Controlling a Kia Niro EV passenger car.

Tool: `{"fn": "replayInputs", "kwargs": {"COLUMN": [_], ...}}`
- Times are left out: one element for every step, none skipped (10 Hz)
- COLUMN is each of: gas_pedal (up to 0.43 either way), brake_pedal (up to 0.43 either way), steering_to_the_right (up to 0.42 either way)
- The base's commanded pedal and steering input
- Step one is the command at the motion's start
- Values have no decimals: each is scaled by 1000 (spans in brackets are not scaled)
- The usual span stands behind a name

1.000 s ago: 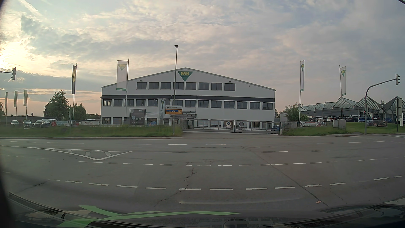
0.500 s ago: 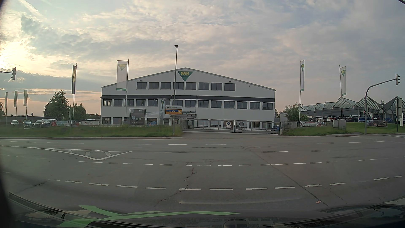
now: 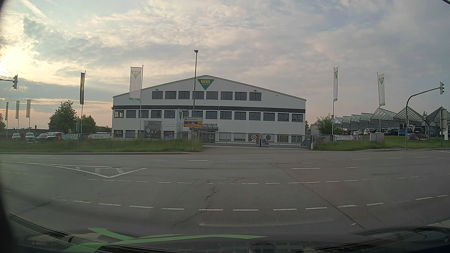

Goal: Follow the waypoints while adhering to traffic rules and regulations

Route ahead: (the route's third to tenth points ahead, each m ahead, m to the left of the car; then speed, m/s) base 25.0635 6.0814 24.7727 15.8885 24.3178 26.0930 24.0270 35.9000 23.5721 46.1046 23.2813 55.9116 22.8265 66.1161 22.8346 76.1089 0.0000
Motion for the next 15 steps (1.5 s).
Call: {"fn": "replayInputs", "kwargs": {"gas_pedal": [0,0,0,0,0,0,0,0,0,0,0,0,0,0,0], "brake_pedal": [384,384,384,384,384,384,384,384,384,384,384,384,384,384,384], "steering_to_the_right": [-25,-25,-25,-25,-25,-25,-25,-25,-25,-25,-25,-25,-25,-25,-25]}}
